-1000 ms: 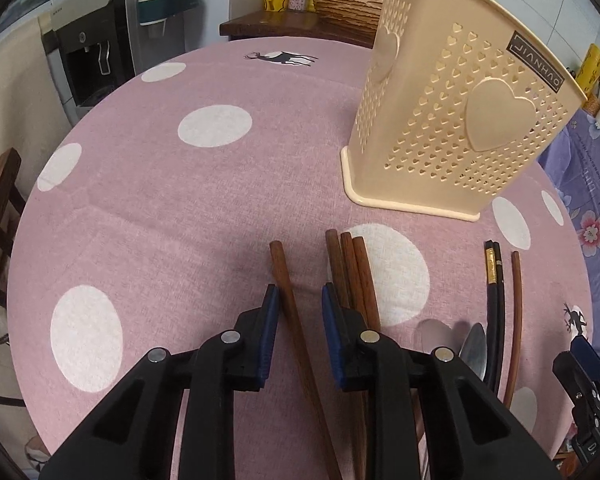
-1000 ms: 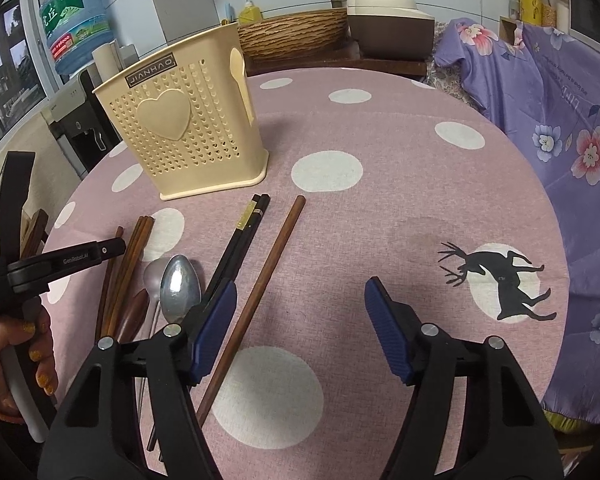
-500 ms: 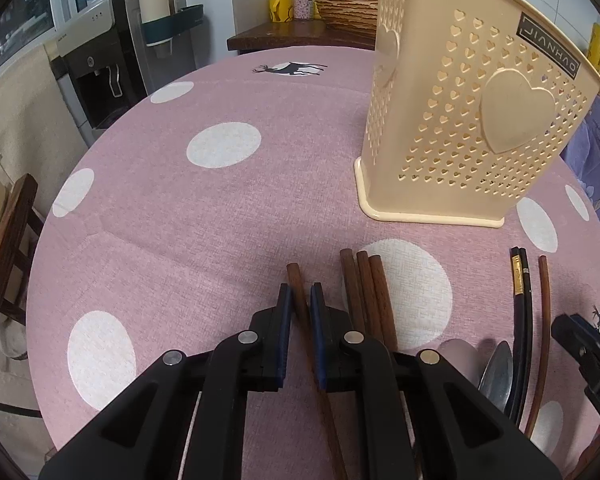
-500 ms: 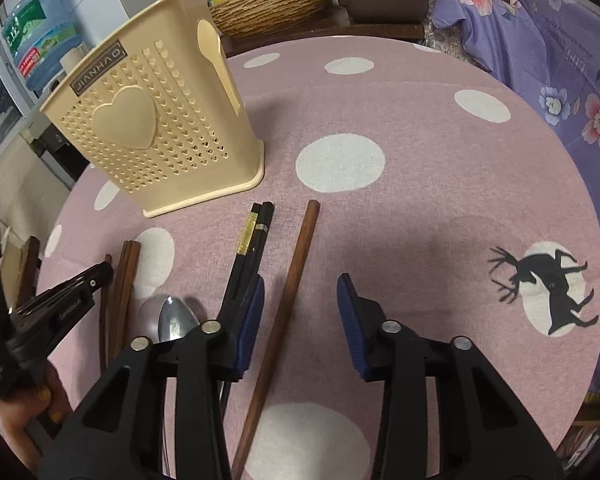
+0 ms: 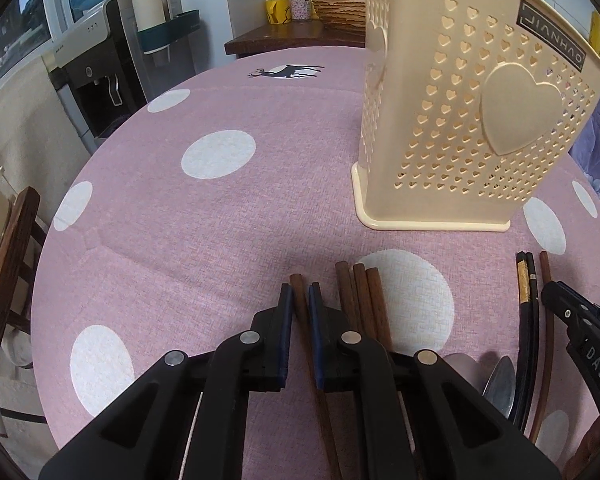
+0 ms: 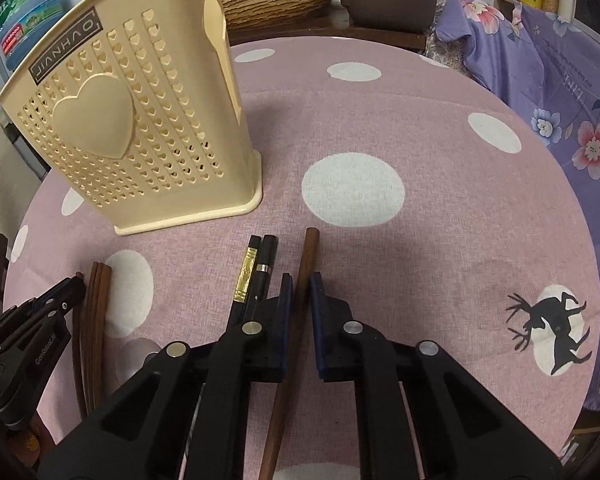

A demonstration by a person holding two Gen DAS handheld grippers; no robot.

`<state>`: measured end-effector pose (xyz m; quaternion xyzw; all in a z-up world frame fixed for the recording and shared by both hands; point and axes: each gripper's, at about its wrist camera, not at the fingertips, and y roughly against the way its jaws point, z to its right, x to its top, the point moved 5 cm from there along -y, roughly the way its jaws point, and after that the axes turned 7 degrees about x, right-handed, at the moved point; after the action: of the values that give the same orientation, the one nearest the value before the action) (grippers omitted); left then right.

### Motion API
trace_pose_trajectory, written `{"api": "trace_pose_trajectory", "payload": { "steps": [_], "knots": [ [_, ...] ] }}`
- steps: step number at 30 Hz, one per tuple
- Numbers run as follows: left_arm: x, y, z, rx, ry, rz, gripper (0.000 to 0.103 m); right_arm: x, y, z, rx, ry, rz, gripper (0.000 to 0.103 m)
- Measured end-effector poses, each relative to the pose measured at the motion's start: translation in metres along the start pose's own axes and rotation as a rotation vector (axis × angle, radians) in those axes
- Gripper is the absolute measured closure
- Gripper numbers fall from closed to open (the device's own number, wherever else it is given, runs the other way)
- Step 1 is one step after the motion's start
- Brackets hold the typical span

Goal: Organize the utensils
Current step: 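Lift both held chopsticks upright and carry them over the cream holder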

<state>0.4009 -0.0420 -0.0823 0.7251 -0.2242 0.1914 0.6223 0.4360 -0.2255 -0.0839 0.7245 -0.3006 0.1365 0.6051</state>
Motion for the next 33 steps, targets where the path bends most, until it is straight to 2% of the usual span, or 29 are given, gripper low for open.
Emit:
{"api": "trace_pose_trajectory", "payload": {
  "steps": [10,16,21,28,33],
  "knots": [
    [0.005,-0.002,0.0,-0.04,0.044,0.011,0.095,0.006,0.003,0.006,0.116,-0.039,0.021,0.094],
    [0.021,0.021,-0.012,-0.082,0.092,0.084,0.095,0.019,0.036,0.0,0.158,0.022,0.134,0.095],
    [0.04,0.056,-0.024,-0.13,0.121,0.175,0.095,0.034,0.073,-0.004,0.209,0.06,0.224,0.095],
    [0.06,0.104,-0.045,-0.163,0.144,0.299,0.095,0.054,0.131,-0.002,0.248,0.113,0.338,0.095],
    [0.073,0.125,-0.053,-0.155,0.144,0.363,0.095,0.064,0.161,-0.001,0.267,0.136,0.382,0.095]
  ]
}}
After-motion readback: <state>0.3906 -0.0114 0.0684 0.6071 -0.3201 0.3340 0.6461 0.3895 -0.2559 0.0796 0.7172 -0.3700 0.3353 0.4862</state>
